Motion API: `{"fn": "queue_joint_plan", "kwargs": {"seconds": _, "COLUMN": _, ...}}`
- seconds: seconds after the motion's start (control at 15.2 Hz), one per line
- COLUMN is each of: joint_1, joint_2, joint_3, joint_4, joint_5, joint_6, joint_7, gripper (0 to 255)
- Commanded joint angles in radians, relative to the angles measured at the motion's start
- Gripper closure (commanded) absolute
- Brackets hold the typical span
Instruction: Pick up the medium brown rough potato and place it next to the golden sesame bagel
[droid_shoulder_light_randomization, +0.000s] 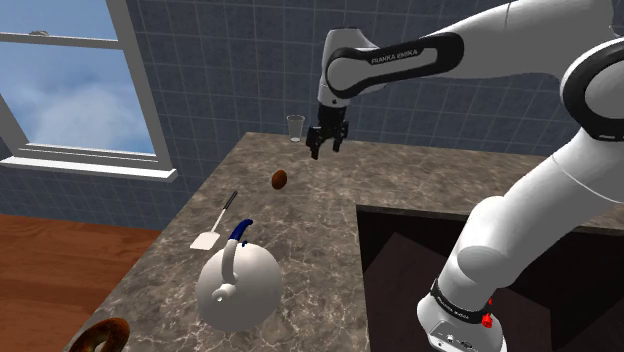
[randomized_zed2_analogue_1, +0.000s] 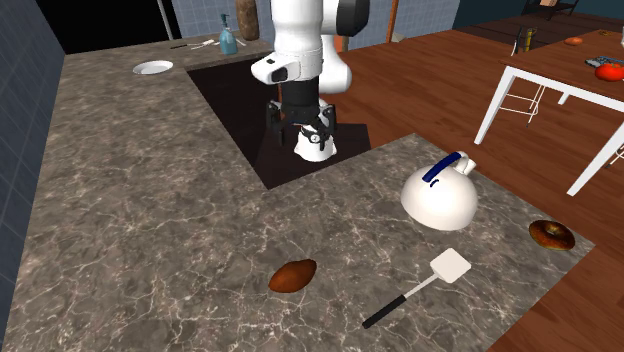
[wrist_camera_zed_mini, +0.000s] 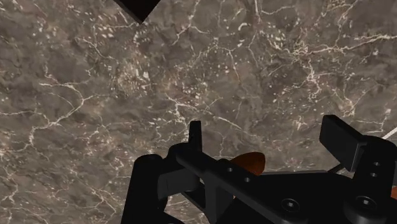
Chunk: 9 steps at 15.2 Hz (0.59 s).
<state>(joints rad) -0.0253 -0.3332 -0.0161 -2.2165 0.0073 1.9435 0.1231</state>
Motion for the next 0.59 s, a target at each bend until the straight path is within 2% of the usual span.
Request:
{"fn": "queue_joint_plan", "kwargs": {"seconds": 0.0, "joint_1": -0.004, "joint_2": 0.076, "joint_3": 0.0, "joint_4": 0.038, "joint_5": 0.008, "joint_6": 0.037, "joint_7": 0.025, "gripper": 0}}
{"fn": "queue_joint_plan", "kwargs": {"seconds": 0.53, "joint_1": -0.01, "joint_2": 0.376, "joint_3": 0.001, "joint_4": 0.221, "joint_5": 0.044, "joint_6": 0.151, "joint_7": 0.127, "gripper": 0}}
